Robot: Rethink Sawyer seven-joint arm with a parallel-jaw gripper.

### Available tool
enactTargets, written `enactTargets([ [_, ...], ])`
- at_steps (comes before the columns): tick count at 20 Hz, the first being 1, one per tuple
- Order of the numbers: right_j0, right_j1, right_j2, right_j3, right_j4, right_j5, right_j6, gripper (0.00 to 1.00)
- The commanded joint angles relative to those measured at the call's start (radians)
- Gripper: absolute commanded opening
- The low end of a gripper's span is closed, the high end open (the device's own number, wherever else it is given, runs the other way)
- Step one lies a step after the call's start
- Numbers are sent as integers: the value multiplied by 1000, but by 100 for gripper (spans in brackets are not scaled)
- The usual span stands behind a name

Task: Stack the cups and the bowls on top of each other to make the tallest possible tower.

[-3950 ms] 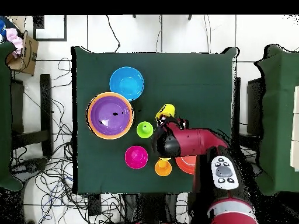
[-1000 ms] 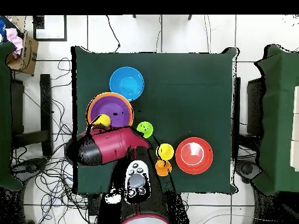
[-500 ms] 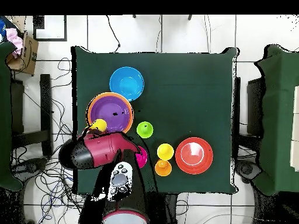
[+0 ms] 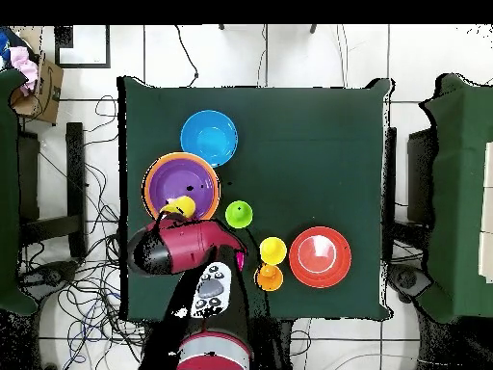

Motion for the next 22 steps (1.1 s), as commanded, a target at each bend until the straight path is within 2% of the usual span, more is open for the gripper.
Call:
enactTargets([
  [1,10,53,-2,-64,35,-66,147,0],
  [5,18,58,-8,-66,49,-58,146,0],
  [6,20,59,-12,-64,56,-57,143,100],
  [17,36,63,-34,-74,71,-77,136,100],
  [22,27,39,-22,-74,84,-43,121,100],
])
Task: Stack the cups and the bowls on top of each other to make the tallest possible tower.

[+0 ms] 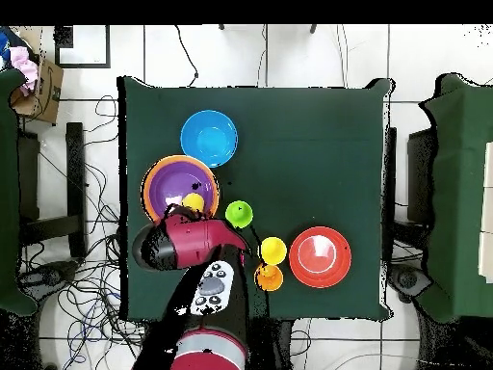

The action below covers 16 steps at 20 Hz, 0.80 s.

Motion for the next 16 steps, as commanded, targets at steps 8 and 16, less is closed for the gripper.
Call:
enactTargets([
  [8,-3,-30,42,-49,46,52,111,100],
  [16,-11,-53,42,-52,46,82,97,100],
])
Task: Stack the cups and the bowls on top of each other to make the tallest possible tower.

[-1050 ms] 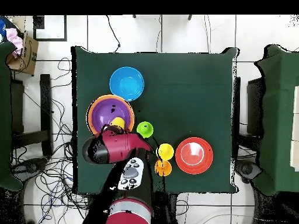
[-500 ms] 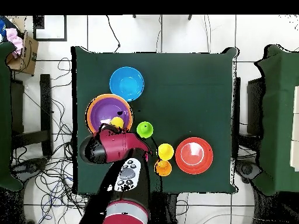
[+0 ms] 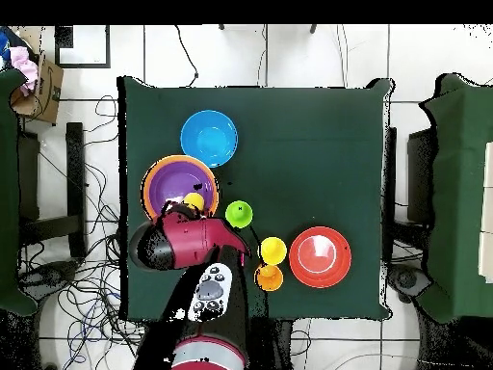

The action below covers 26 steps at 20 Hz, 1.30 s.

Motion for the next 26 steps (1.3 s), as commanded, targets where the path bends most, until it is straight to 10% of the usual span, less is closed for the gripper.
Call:
enactTargets([
  [1,-13,-29,39,-53,40,84,98,100],
  [26,-122,-141,95,-73,-2,235,-32,100],
])
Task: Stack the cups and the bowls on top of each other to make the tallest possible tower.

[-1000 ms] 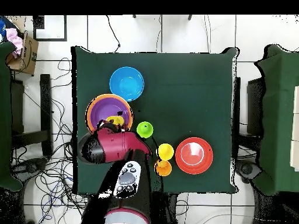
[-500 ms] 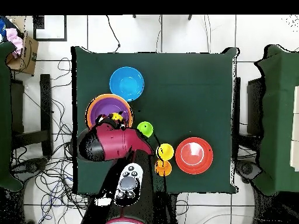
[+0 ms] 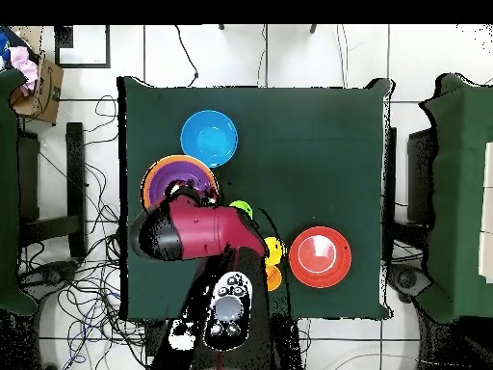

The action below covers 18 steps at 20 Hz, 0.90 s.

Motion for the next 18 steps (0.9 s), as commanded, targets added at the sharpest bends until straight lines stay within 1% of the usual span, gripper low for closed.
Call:
enactTargets([
  [1,-91,-48,106,-35,-7,206,-66,100],
  [4,-157,-97,142,-37,-18,275,-139,100],
  [7,-230,-146,197,-49,-22,368,-223,100],
  [11,-301,-149,257,-91,-53,425,-289,100],
  [12,-312,-143,268,-98,-61,427,-296,100],
  [15,-360,-119,314,-100,-90,395,-315,100],
  [18,-388,-102,347,-102,-118,389,-332,100],
])
